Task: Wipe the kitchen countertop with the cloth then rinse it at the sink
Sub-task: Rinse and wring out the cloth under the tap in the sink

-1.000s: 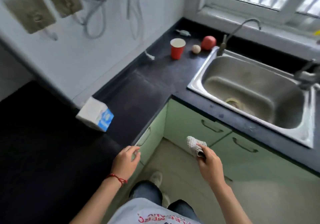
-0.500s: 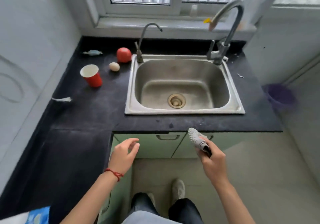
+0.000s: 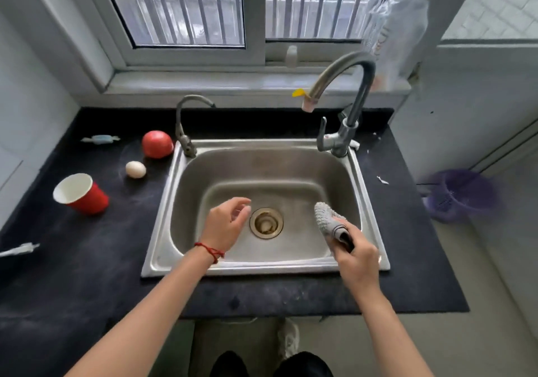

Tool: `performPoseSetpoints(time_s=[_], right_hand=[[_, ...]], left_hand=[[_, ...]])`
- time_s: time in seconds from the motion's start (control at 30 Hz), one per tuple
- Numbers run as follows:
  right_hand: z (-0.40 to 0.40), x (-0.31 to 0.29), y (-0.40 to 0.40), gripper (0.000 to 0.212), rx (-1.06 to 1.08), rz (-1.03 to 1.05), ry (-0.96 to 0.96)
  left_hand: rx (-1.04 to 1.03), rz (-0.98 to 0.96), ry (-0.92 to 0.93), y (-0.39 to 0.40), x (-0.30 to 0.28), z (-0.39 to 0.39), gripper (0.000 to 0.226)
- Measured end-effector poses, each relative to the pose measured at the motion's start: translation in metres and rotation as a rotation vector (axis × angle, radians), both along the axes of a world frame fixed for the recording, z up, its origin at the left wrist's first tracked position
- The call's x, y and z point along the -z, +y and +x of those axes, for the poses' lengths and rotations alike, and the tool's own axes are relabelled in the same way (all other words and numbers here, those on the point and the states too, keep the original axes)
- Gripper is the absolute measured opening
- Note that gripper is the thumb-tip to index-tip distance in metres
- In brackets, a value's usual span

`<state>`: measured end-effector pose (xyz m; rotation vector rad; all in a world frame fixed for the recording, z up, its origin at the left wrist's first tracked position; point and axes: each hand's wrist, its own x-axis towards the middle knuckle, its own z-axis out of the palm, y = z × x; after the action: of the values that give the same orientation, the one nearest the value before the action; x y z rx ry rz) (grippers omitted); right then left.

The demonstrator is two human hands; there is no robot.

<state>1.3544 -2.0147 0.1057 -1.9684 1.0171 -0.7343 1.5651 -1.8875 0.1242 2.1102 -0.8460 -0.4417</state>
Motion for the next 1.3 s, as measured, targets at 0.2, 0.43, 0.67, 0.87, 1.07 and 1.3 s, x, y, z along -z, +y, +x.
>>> performPoseSetpoints(time_s=[0.2, 0.43, 0.67, 0.87, 1.07, 1.3], right_hand=[[0.02, 0.007, -0.057, 0.038, -0.036, 0.031, 0.011], [0.038, 0.021, -0.072, 0.041, 0.005, 0.054, 0.024], [0.052, 0.04, -0.078, 0.043, 0.066, 0.102, 0.031], [0.063, 0.044, -0.081, 0.042, 0.102, 0.109, 0.024], [0.064, 0.046, -0.081, 0.041, 0.104, 0.13, 0.035], [0.063, 0.048, -0.079, 0.041, 0.139, 0.131, 0.064]], left_hand=[[0.022, 0.009, -0.053, -0.079, -0.011, 0.044, 0.023], [0.179, -0.005, -0.064, -0.163, -0.005, 0.081, 0.024], [0.276, -0.088, -0.03, -0.246, 0.013, 0.082, 0.033], [0.344, -0.131, 0.053, -0.286, 0.028, 0.082, 0.036], [0.304, -0.163, 0.089, -0.302, 0.044, 0.086, 0.013], [0.322, -0.156, 0.065, -0.298, 0.051, 0.091, 0.014]])
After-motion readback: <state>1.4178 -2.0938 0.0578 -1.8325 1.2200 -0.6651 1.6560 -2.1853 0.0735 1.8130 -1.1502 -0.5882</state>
